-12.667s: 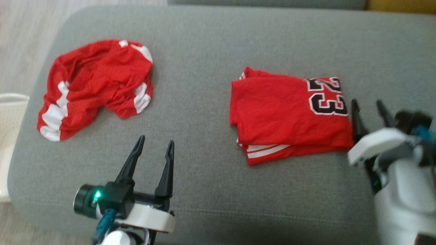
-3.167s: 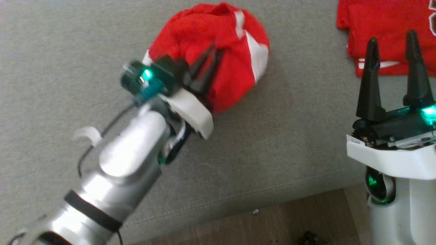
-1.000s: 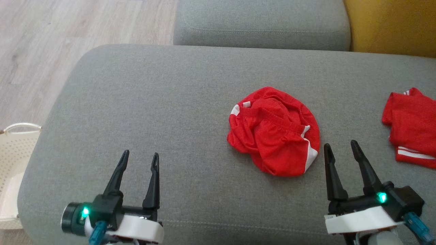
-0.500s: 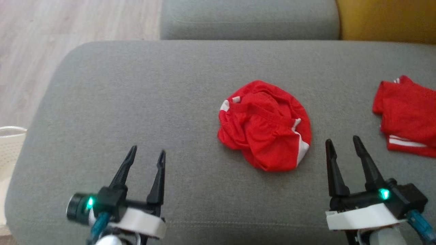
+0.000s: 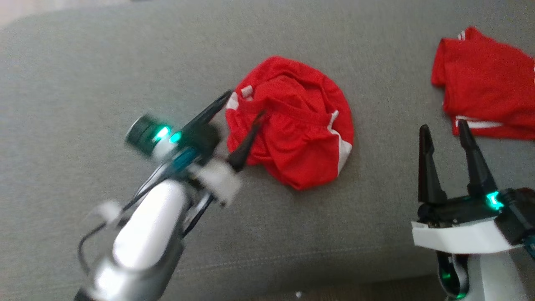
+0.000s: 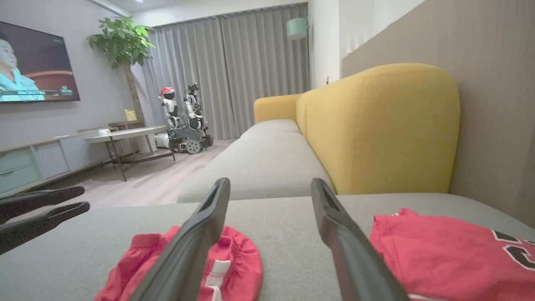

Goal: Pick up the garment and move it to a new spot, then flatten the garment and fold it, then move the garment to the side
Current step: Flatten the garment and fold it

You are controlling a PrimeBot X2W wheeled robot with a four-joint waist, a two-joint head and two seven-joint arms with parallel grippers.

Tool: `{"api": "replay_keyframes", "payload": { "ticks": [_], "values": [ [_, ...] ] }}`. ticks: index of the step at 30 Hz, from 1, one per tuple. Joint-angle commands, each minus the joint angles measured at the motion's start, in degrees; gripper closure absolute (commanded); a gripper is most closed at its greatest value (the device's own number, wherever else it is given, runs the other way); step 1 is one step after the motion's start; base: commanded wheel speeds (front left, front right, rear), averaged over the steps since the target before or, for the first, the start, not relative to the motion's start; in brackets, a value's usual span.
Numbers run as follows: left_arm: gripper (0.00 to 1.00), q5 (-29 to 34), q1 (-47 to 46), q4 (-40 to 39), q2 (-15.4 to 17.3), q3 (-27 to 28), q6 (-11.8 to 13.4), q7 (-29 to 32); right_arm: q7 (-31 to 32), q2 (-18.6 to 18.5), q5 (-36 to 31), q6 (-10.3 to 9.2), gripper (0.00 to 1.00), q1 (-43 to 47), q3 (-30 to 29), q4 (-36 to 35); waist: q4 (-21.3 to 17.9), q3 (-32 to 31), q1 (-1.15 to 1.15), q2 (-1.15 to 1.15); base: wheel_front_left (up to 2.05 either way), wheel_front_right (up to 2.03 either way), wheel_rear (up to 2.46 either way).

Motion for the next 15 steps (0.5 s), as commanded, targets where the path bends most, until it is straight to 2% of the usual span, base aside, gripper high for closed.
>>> {"api": "replay_keyframes", "payload": {
  "ticks": [1,8,15],
  "values": [
    [0.0,-0.77,-5.34,-1.35,0.38,-0.92,-0.3,1.66,-0.24,-0.08,-0.74,0.11,0.0,-2.58,0.99,-2.52,-2.86,4.34,0.0,0.0,0.0,0.0,0.0],
    [0.0,-5.64,-21.62,2.16,-1.05,-15.58,-0.34,12.92,-0.24,-0.08,-1.56,0.11,0.0,-5.0,0.14,-4.06,-5.09,10.86,0.0,0.0,0.0,0.0,0.0],
    [0.0,-9.76,-28.6,5.93,0.07,-22.09,-0.34,21.65,-0.24,-0.08,-1.24,0.11,0.0,-6.11,0.1,-4.4,-6.07,12.45,0.0,0.0,0.0,0.0,0.0]
  ]
}}
